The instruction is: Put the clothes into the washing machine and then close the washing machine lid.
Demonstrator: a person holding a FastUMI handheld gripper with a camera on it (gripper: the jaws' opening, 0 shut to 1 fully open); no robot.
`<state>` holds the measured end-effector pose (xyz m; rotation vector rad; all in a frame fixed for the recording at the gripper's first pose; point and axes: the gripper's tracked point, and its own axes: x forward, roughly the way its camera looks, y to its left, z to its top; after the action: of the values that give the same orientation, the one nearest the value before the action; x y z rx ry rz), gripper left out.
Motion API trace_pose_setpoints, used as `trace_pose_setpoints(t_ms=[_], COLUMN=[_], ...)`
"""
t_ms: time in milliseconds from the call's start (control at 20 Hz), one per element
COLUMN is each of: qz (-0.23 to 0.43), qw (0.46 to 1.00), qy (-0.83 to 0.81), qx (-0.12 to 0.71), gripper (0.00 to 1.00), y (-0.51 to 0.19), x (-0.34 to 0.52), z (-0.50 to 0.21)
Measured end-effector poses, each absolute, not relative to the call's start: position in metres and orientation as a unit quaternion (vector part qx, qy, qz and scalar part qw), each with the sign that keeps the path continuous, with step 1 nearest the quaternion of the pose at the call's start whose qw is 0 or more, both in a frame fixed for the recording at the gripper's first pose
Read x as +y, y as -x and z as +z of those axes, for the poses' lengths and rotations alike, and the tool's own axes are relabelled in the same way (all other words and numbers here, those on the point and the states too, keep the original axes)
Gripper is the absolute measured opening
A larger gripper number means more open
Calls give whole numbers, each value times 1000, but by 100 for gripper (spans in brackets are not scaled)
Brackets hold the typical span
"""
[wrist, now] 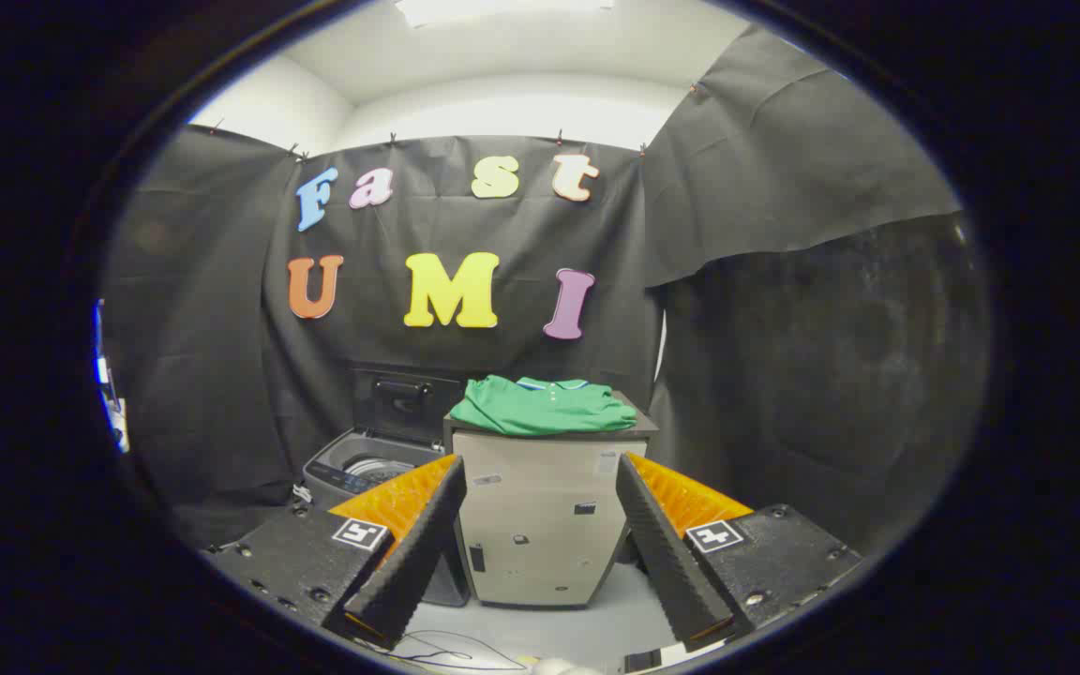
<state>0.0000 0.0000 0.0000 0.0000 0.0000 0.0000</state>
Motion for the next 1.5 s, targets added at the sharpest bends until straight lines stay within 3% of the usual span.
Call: trace_pose_setpoints(t_ms=[1500], qz=[-15], qw=[1000], qy=[-5], qx=[11], gripper=[100], y=[-31], x=[10], z=[9])
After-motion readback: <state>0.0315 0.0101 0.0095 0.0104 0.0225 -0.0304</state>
